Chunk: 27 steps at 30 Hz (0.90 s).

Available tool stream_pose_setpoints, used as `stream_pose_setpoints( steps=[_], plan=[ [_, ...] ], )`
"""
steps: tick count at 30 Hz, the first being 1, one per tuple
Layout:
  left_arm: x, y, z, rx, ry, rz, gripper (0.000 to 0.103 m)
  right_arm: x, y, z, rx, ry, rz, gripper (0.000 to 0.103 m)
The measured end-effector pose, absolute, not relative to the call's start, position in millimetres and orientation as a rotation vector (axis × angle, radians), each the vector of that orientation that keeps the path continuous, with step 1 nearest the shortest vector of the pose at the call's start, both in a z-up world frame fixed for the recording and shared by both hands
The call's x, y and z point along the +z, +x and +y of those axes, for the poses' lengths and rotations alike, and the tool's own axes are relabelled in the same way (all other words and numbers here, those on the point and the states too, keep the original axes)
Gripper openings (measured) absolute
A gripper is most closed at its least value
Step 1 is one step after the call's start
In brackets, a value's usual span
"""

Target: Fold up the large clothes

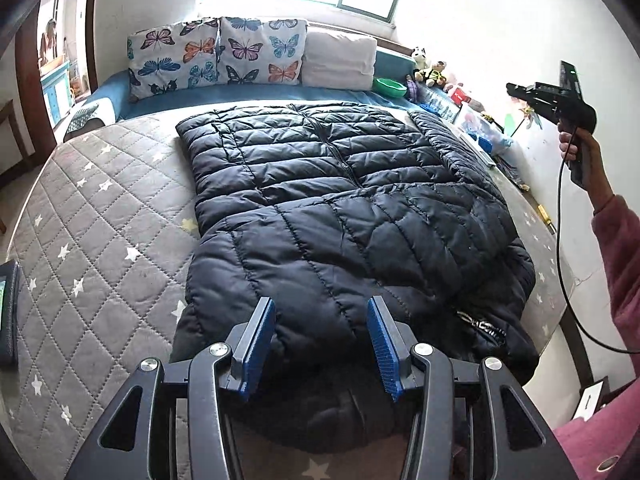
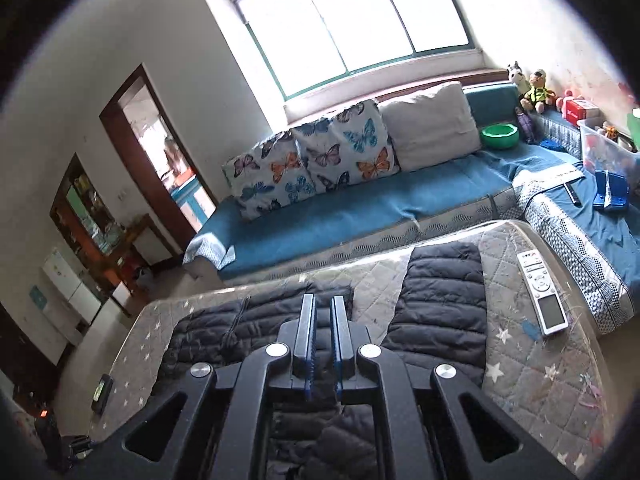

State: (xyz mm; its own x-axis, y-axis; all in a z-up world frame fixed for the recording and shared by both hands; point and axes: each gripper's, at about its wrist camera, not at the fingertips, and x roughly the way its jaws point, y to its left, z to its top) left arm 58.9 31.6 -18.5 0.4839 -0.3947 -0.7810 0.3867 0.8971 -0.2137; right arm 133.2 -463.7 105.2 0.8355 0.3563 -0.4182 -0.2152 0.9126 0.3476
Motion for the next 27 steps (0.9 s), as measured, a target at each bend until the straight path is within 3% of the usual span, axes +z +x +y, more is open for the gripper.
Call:
stream_pose_setpoints(
  steps=[1,3,5,19,21,23,27],
  plan=[
    [-18.6,57.6,32.2,-0.476,-0.007,0.956,0.051,101.1,142.0,-466.6,0.285,0.293,0.521,0.018],
    [-18.5,56.2,33.2,-0.475,-0.008,0.958,0.051,83.8,157.9,-473.5,0.247,0.305,0.588,0.047],
    [-18.8,58.4,32.9,-0.466,-0.01,0.963,0.051,61.0,175.8,-487.7,0.216,0.333,0.642,0.055],
    [-30.3,101.7,11.4,-0.413,-0.011,1.07,0.051,-41.9,245.2,-566.9,0.177,0.492,0.784,0.055],
    [-28.5,107.1,6.7,-0.415,-0.004,1.075,0.064,-50.4,247.9,-569.9,0.207,0.51,0.782,0.055],
    [-26.1,110.2,2.0,-0.413,0.006,1.068,0.07,-58.3,251.5,-572.0,0.229,0.526,0.784,0.055],
    [-22.5,116.8,-5.6,-0.425,0.02,1.072,0.07,-65.4,258.3,-577.9,0.292,0.577,0.776,0.055]
  ],
)
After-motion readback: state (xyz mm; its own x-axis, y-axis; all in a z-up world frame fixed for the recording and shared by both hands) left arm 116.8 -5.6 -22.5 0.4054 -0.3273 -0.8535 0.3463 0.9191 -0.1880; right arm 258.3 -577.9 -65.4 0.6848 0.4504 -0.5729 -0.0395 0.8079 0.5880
